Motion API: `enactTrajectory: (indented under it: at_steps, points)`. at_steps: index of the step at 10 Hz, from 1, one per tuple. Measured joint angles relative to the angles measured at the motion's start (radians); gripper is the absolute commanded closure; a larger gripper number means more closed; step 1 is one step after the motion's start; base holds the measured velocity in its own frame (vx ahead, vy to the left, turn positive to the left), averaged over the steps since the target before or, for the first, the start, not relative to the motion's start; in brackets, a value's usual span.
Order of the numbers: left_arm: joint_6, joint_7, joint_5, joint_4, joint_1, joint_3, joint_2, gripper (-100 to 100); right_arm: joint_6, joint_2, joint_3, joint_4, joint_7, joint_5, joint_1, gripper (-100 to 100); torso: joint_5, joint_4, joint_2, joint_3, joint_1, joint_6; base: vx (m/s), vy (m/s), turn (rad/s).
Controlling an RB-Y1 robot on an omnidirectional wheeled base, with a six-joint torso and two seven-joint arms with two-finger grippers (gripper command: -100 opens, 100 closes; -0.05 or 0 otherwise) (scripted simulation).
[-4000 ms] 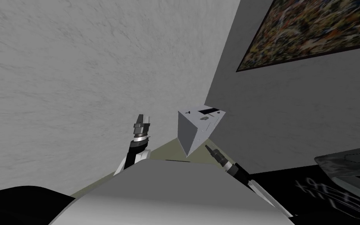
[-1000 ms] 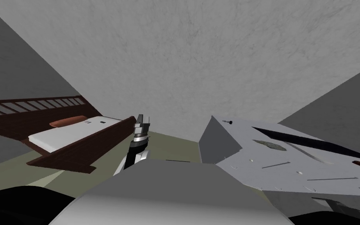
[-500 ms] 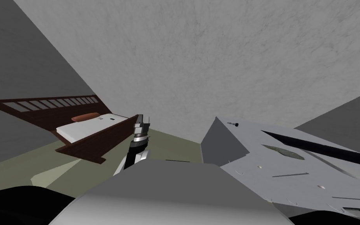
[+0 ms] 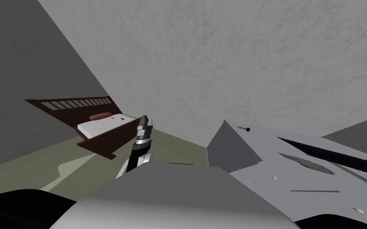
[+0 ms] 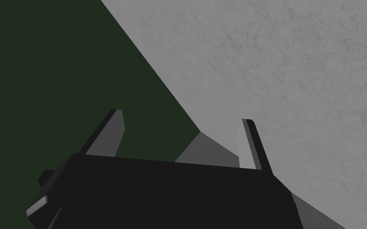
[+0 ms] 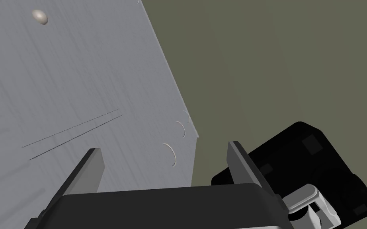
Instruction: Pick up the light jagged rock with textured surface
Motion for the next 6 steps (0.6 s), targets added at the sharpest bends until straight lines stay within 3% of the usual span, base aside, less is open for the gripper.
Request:
enactTrajectory:
  at_steps: [1,2,3,5,6]
  points:
    - [0.0,0.0,0.0,0.0,0.0,0.0,0.0,0,-0.011,-0.005,0.014,0.032,0.008,0.025,-0.04,-100,0.0,0.0,0.0,0.0,-0.001,0.001,-0.026,0.012,0.207]
    - [0.0,0.0,0.0,0.0,0.0,0.0,0.0,0,-0.012,-0.024,0.014,0.041,0.005,0.049,-0.042,-100,0.0,0.0,0.0,0.0,0.0,0.001,-0.033,0.021,0.401]
    - [0.0,0.0,0.0,0.0,0.0,0.0,0.0,0,-0.004,-0.058,-0.014,0.033,-0.003,0.051,0.011,-100,0.0,0.0,0.0,0.0,0.001,0.0,-0.02,0.006,0.132]
    - [0.0,0.0,0.0,0.0,0.0,0.0,0.0,0,0.009,-0.077,-0.053,0.02,0.0,0.037,0.103,-100,-0.001,0.001,0.001,0.001,-0.001,0.003,-0.002,0.001,-0.049]
    - [0.0,0.0,0.0,0.0,0.0,0.0,0.0,0,-0.009,-0.067,-0.014,0.056,0.009,0.074,0.053,-100,-0.001,0.001,0.001,0.001,-0.001,0.003,0.0,0.0,0.0]
